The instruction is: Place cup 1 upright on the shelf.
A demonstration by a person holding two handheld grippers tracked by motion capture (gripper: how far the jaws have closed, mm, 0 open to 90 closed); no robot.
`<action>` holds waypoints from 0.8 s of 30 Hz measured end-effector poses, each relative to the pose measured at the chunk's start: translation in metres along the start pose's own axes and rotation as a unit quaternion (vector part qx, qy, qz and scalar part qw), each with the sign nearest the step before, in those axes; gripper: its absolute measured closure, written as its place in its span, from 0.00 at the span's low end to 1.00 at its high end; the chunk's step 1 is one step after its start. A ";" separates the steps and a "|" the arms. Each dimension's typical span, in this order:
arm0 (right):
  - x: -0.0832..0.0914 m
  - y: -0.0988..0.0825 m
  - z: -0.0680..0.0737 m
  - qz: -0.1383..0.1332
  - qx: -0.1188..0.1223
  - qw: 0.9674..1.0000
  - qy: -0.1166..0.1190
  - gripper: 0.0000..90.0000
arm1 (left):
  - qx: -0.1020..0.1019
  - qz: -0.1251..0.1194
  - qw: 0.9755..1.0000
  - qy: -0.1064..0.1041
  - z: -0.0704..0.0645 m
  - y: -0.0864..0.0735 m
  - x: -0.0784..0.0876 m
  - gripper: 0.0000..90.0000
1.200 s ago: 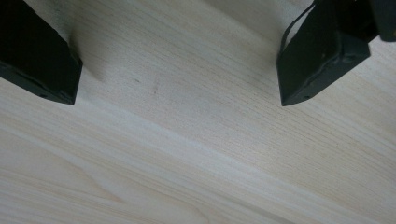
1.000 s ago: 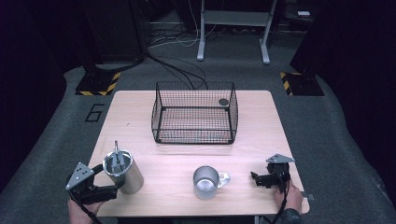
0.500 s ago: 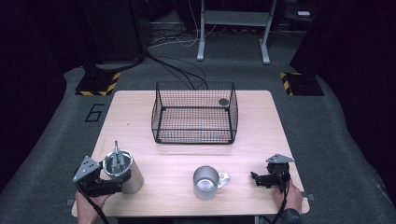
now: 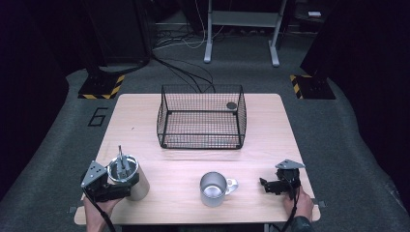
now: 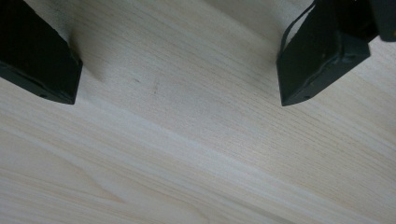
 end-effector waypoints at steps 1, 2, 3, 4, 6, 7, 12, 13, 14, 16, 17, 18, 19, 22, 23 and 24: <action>0.000 0.000 0.000 0.000 0.000 1.000 0.000 0.00 | 0.000 0.005 1.000 0.002 0.000 -0.002 -0.002 0.00; 0.000 0.000 0.000 0.000 0.000 1.000 0.000 0.00 | 0.000 0.005 1.000 0.002 0.000 -0.002 -0.002 0.00; 0.000 0.000 0.000 0.000 0.000 1.000 0.000 0.00 | -0.011 0.005 1.000 0.009 -0.001 -0.002 -0.002 0.01; 0.000 0.000 0.000 0.000 0.000 1.000 0.000 0.00 | -0.011 0.005 1.000 0.009 -0.001 -0.002 -0.002 0.01; 0.000 0.000 0.000 0.000 0.000 1.000 0.000 0.00 | -0.029 0.001 0.999 0.016 -0.002 -0.001 -0.001 0.03; 0.000 0.000 0.000 0.000 0.000 1.000 0.000 0.00 | -0.034 -0.002 0.999 0.019 -0.002 0.000 -0.001 0.03; 0.000 0.000 0.000 0.000 0.000 1.000 0.000 0.00 | -0.038 -0.003 0.999 0.018 -0.001 0.001 -0.001 0.04; 0.000 0.000 0.000 0.000 0.000 1.000 0.000 0.00 | -0.036 -0.002 0.999 0.015 0.000 0.001 0.000 0.04; 0.000 0.000 0.000 0.000 0.000 1.000 0.000 0.00 | -0.036 -0.001 0.999 0.013 0.000 0.001 0.000 0.04; 0.000 0.000 0.000 0.000 0.000 1.000 0.000 0.00 | -0.037 -0.002 0.999 0.010 0.001 0.002 0.000 0.04; 0.000 0.000 0.000 0.000 0.000 1.000 0.000 0.00 | -0.038 -0.001 0.999 0.006 0.001 0.002 0.001 0.04; 0.000 0.000 0.000 0.000 0.000 1.000 0.000 0.00 | -0.038 -0.001 0.999 0.006 0.001 0.002 0.001 0.04; 0.000 0.000 0.000 0.000 0.000 1.000 0.000 0.00 | -0.037 -0.002 0.999 0.005 0.001 0.001 0.001 0.04; 0.000 0.000 0.000 0.000 0.000 1.000 0.000 0.00 | -0.038 -0.002 0.999 0.004 0.002 0.002 0.001 0.04; 0.000 0.000 0.000 0.000 0.000 1.000 0.000 0.00 | -0.038 -0.002 0.999 0.005 0.003 0.002 0.001 0.04; 0.000 0.000 0.000 0.000 0.000 1.000 0.000 0.00 | -0.037 -0.002 0.999 0.006 0.003 0.002 0.001 0.04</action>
Point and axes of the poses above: each handheld gripper's, and its own axes: x roughly backward along the jaws, y roughly out of its top, z roughly to its left, the point moved 7 cm from there along -x, roughly forward along the jaws, and after that the axes turned 11 degrees about -z, right-handed, at the moved point
